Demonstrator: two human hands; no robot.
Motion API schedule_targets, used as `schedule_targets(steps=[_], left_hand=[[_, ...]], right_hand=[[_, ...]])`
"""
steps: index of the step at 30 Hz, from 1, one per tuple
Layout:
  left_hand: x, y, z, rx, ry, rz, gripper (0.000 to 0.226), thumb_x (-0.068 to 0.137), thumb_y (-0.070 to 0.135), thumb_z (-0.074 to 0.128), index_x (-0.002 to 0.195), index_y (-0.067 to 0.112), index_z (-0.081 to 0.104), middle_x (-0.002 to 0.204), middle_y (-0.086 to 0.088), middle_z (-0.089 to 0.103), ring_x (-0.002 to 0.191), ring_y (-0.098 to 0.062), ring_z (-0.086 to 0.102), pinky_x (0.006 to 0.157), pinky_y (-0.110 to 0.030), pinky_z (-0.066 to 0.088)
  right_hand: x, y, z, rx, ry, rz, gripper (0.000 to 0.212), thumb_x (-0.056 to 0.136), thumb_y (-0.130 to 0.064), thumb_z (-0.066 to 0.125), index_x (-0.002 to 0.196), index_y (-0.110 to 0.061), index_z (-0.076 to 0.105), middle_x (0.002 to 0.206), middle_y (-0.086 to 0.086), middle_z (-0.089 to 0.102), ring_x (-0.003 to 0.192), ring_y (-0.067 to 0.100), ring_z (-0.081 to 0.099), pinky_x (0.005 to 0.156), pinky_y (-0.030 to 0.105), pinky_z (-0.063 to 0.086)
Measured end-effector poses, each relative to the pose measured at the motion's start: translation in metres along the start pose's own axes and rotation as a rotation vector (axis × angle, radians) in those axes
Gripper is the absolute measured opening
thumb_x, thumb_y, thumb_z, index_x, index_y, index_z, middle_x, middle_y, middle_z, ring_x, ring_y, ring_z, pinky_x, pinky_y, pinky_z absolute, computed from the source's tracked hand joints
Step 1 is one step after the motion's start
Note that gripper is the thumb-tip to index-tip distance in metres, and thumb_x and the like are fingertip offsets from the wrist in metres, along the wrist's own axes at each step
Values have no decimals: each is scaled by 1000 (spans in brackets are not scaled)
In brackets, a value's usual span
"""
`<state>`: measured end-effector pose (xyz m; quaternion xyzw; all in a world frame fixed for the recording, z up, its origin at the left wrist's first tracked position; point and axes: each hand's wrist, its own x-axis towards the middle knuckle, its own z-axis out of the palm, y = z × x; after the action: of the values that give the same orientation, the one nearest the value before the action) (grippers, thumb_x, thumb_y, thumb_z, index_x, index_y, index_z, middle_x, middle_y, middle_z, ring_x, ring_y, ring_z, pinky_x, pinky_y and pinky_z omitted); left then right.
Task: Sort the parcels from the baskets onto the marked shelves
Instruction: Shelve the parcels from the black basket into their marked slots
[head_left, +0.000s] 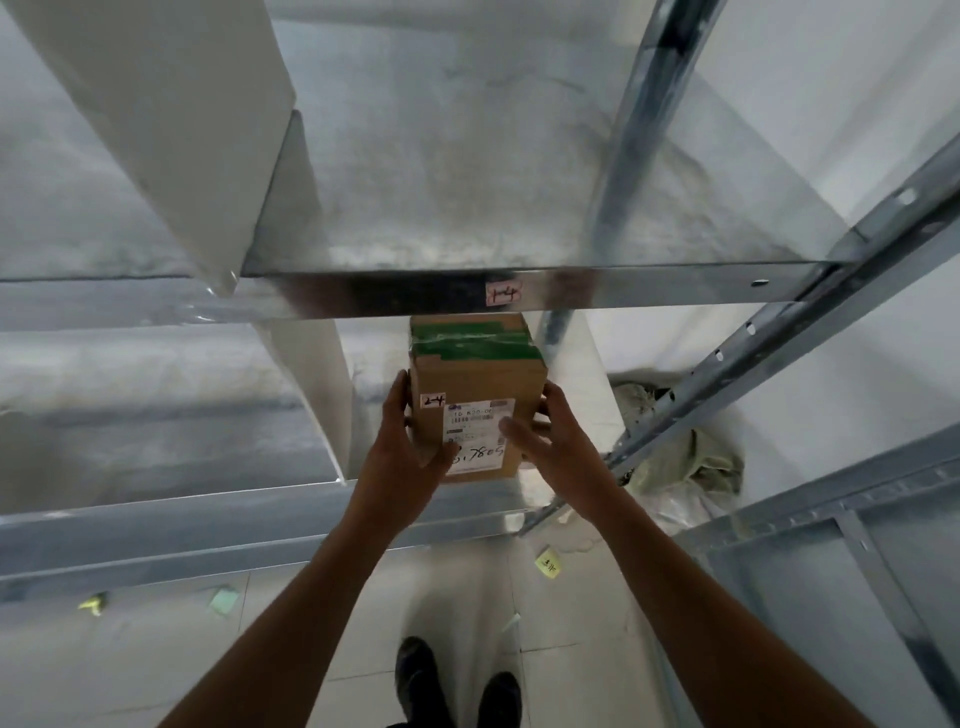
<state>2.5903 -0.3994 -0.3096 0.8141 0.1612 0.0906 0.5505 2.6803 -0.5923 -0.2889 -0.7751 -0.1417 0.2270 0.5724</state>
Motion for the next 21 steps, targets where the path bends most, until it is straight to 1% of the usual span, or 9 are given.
schedule_targets(steps=[2,4,6,8,11,13,15,18,21], left_hand=[[7,-8,-3,66,42,7,94,90,11,76,156,31,14,146,6,51,118,0,55,89,-36,59],[12,-15,-5,104,47,12,93,90,8,76,157,26,14,147,-3,51,122,-12,57,93,-41,58],[16,-17,-7,114,14,14,94,88,7,78,156,25,15,143,-3,53,126,-23,59,94,-42,58],[15,-16,-7,38,-8,27,93,85,9,81,154,23,20,137,4,51,129,-22,55,99,-46,57],[4,1,-11,-32,119,87,85,90,44,72,156,26,22,148,4,43,134,-15,46,105,-45,52],[2,15,-16,130,242,238,78,94,57,54,158,26,22,159,2,33,144,-19,37,110,-41,45],[10,27,-18,407,283,368,68,100,58,41,157,19,33,166,-5,28,153,-29,26,118,-50,35],[28,42,-13,766,154,311,68,102,63,26,156,23,37,168,-7,25,156,-34,15,124,-55,23],[36,40,-6,894,76,235,71,100,66,16,158,28,32,167,-7,25,155,-34,15,124,-55,21]], right_hand=[[8,-4,5,19,-3,21,55,90,-68,58,134,-38,44,119,-20,68,110,6,70,78,23,62],[15,-5,12,42,1,35,49,92,-74,46,127,-39,47,111,-18,73,104,4,72,72,21,61],[19,-4,18,29,13,41,49,92,-76,42,123,-39,47,107,-16,74,101,7,74,70,22,61],[20,-2,22,25,23,50,53,91,-77,45,125,-37,47,107,-11,75,101,9,75,70,23,61],[17,-2,24,-5,-5,69,44,95,-71,45,125,-38,48,108,-11,75,101,8,74,71,24,61],[14,-5,23,6,-39,79,35,101,-66,41,123,-40,50,105,-16,75,99,3,73,69,21,59],[10,-6,20,25,-55,109,35,102,-66,36,122,-42,53,109,-19,71,103,-3,68,77,21,54],[8,-4,13,43,-76,123,34,104,-60,29,120,-46,56,116,-25,63,100,-13,63,80,21,46],[9,-8,9,85,-150,150,29,94,-75,41,117,-64,56,113,-28,67,100,-2,69,71,21,55]])
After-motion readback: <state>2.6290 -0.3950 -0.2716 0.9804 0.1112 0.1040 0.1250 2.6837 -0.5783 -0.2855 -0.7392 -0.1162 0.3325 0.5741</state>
